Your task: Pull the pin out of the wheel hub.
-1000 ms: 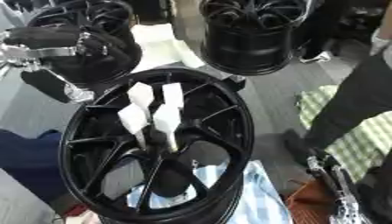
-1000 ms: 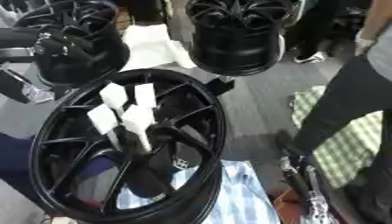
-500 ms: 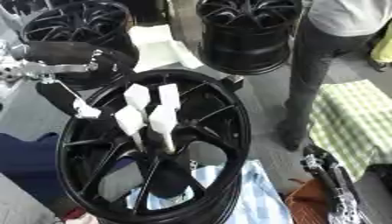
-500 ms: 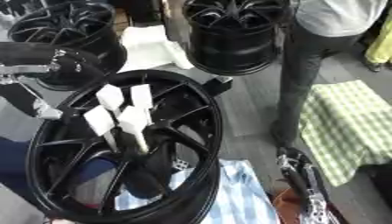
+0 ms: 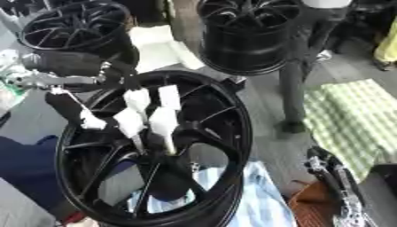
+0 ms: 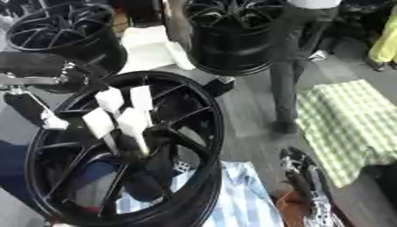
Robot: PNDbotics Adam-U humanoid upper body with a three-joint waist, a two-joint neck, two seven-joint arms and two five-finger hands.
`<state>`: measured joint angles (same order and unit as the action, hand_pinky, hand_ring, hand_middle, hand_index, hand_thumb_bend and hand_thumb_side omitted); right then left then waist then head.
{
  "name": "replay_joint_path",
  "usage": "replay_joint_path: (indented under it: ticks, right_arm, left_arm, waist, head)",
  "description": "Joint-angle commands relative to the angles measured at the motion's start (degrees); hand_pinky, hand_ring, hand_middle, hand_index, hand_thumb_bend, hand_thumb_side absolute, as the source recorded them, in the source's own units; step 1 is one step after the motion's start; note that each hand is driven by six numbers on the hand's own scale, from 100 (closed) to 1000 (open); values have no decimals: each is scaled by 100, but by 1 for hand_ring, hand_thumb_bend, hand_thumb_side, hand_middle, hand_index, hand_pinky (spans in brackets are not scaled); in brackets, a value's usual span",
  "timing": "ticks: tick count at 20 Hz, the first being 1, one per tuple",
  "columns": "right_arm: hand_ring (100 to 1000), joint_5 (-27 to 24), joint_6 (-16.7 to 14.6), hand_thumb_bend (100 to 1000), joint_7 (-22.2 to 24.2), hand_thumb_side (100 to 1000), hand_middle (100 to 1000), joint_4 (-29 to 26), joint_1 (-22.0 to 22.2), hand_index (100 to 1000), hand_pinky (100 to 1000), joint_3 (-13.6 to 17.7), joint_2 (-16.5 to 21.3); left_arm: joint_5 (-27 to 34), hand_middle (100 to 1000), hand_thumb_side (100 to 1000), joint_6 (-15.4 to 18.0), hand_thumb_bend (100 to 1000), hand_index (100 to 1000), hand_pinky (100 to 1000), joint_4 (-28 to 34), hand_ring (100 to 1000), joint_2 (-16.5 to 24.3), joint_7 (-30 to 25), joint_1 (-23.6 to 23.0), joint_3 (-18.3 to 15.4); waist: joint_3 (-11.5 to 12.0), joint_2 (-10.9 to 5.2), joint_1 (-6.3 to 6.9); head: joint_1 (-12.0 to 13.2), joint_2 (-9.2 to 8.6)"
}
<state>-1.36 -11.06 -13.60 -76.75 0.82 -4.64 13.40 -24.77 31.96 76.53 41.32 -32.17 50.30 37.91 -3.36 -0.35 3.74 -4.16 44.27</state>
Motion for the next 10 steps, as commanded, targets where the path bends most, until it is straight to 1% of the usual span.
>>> replay_joint_path:
  ticks: [1,10]
  right_arm:
    - [696,8,-16,235,15,674,720,-43,-69,858,718,-17,115]
    - [696,7,-20,237,20,674,720,-37,-79,858,719,-25,116]
  left_arm:
    - [-95,764,591,2000,340,928,373,-20,1000,73,-1980,54,37]
    - [-203,759,590,2000,334,925,362,-60,1000,76,-1980,-34,129]
  waist:
    - [-4,-74,-11]
    - [-13,-75,-4]
  head:
    - [13,-15]
    - [31,-15]
